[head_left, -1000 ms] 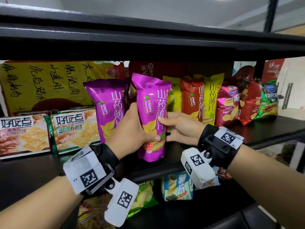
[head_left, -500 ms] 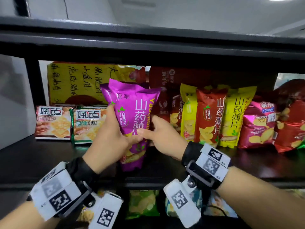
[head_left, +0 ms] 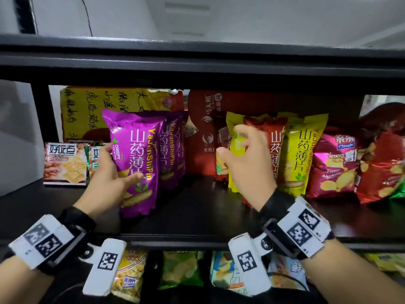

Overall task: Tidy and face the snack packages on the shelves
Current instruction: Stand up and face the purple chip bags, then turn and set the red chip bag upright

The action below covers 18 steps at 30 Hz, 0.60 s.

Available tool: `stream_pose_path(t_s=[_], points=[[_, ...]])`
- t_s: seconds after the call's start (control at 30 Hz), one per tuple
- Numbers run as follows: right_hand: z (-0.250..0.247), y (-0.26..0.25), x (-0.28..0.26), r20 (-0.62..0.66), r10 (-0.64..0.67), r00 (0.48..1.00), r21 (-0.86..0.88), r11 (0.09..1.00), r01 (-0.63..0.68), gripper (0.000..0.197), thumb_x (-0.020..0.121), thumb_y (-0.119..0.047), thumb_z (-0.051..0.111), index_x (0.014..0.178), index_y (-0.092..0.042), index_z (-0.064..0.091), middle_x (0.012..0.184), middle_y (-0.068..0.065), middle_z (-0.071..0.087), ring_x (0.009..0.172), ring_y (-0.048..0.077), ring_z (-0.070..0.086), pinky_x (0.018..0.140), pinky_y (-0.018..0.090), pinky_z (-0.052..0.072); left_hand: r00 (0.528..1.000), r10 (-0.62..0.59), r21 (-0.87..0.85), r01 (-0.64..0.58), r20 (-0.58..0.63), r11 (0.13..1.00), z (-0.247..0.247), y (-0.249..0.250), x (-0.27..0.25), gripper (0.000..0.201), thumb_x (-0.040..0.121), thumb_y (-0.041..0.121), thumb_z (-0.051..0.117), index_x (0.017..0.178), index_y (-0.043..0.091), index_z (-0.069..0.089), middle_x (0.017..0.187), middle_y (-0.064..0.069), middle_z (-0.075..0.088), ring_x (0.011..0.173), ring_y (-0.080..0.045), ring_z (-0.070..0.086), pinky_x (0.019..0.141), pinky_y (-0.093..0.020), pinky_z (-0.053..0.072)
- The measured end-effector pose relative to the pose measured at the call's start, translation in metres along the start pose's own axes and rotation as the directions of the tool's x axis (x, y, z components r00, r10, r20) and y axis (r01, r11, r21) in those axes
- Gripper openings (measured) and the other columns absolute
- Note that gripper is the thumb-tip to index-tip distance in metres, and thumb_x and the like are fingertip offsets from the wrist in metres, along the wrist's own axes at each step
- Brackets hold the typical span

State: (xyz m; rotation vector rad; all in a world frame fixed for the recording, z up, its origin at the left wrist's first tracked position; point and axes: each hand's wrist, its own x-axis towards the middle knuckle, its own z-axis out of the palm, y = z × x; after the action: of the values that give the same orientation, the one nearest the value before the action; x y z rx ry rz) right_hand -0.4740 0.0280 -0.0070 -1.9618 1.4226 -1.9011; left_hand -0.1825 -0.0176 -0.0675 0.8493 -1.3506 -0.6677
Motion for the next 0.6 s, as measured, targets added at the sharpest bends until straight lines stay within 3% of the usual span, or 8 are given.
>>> stream_pose_path(t_s=[0.07, 0.13, 0.17, 0.23, 0.3, 0.37, 0.5, 0.6], points=[[-0.015, 0.007, 0.006, -0.212, -0.004, 0.977, -0.041, 0.999, -0.004, 0.075, 0.076, -0.028, 0.083, 0.138, -0.015, 0.043, 0.137, 0.002, 0.039, 0.131, 0.022, 0.041, 0.112, 0.041, 0.037, 1.0, 0.012, -0.022, -0.012, -0.002, 1.0, 0.003, -0.001, 0.0, 0.072, 0.076, -0.009, 0.075, 0.103, 0.053, 0.048, 0.12, -0.007, 0.067, 0.1, -0.03, 0.073, 0.068, -0.056, 0.06], [-0.027, 0.018, 0.013, -0.304, 0.047, 0.951, -0.101, 0.992, -0.082, 0.096, 0.069, -0.036, 0.087, 0.145, -0.013, 0.032, 0.15, 0.007, 0.031, 0.14, 0.023, 0.03, 0.118, 0.042, 0.029, 1.0, 0.028, -0.034, -0.028, -0.009, 0.999, 0.005, 0.0, -0.001, 0.081, 0.079, -0.018, 0.07, 0.105, 0.055, 0.045, 0.116, -0.001, 0.067, 0.092, -0.018, 0.076, 0.059, -0.038, 0.062], [-0.031, 0.025, 0.016, -0.301, 0.107, 0.948, -0.139, 0.978, -0.155, 0.106, 0.066, -0.041, 0.088, 0.148, -0.011, 0.027, 0.153, 0.009, 0.029, 0.143, 0.025, 0.025, 0.118, 0.043, 0.026, 0.999, 0.028, -0.04, -0.029, -0.022, 0.999, 0.006, 0.001, -0.002, 0.084, 0.078, -0.018, 0.071, 0.108, 0.056, 0.044, 0.115, 0.003, 0.068, 0.091, -0.016, 0.076, 0.058, -0.038, 0.062], [-0.036, 0.041, 0.022, -0.228, 0.264, 0.937, -0.156, 0.94, -0.303, 0.119, 0.06, -0.048, 0.09, 0.15, -0.009, 0.022, 0.153, 0.011, 0.033, 0.144, 0.028, 0.027, 0.118, 0.048, 0.027, 0.998, 0.012, -0.085, -0.017, -0.061, 0.996, 0.007, 0.002, -0.005, 0.086, 0.073, -0.01, 0.079, 0.108, 0.06, 0.043, 0.117, 0.007, 0.069, 0.095, -0.021, 0.075, 0.059, -0.056, 0.06], [-0.036, 0.057, 0.028, -0.111, 0.39, 0.914, -0.045, 0.917, -0.396, 0.116, 0.055, -0.044, 0.093, 0.144, -0.008, 0.027, 0.139, 0.011, 0.05, 0.131, 0.031, 0.047, 0.109, 0.054, 0.039, 0.995, 0.016, -0.102, -0.026, -0.095, 0.994, 0.007, 0.005, -0.01, 0.088, 0.067, -0.001, 0.087, 0.107, 0.065, 0.043, 0.118, 0.017, 0.067, 0.1, -0.024, 0.074, 0.059, -0.068, 0.055], [-0.035, 0.067, 0.031, -0.037, 0.456, 0.889, 0.028, 0.89, -0.455, 0.106, 0.054, -0.035, 0.095, 0.133, -0.008, 0.032, 0.12, 0.008, 0.061, 0.112, 0.031, 0.061, 0.097, 0.053, 0.05, 0.992, 0.038, -0.082, -0.048, -0.121, 0.995, 0.008, 0.008, -0.012, 0.095, 0.063, 0.001, 0.09, 0.115, 0.064, 0.041, 0.121, 0.02, 0.062, 0.104, -0.023, 0.073, 0.058, -0.065, 0.057], [-0.03, 0.075, 0.03, -0.06, 0.458, 0.887, 0.02, 0.889, -0.457, 0.081, 0.057, -0.024, 0.094, 0.112, -0.012, 0.036, 0.094, -0.002, 0.06, 0.096, 0.028, 0.066, 0.083, 0.044, 0.056, 0.988, 0.092, 0.095, -0.08, -0.126, 0.992, 0.011, 0.011, -0.01, 0.097, 0.064, 0.007, 0.089, 0.129, 0.046, 0.028, 0.118, 0.014, 0.06, 0.09, -0.002, 0.073, 0.058, -0.024, 0.06], [-0.027, 0.068, 0.023, -0.069, 0.404, 0.912, 0.016, 0.914, -0.404, 0.075, 0.057, -0.026, 0.094, 0.11, -0.013, 0.044, 0.093, -0.007, 0.061, 0.094, 0.024, 0.066, 0.078, 0.035, 0.053, 0.991, 0.066, 0.136, -0.05, -0.116, 0.989, 0.021, 0.007, -0.008, 0.085, 0.076, -0.008, 0.079, 0.127, 0.033, 0.025, 0.116, 0.008, 0.059, 0.082, 0.011, 0.069, 0.054, -0.012, 0.054]])
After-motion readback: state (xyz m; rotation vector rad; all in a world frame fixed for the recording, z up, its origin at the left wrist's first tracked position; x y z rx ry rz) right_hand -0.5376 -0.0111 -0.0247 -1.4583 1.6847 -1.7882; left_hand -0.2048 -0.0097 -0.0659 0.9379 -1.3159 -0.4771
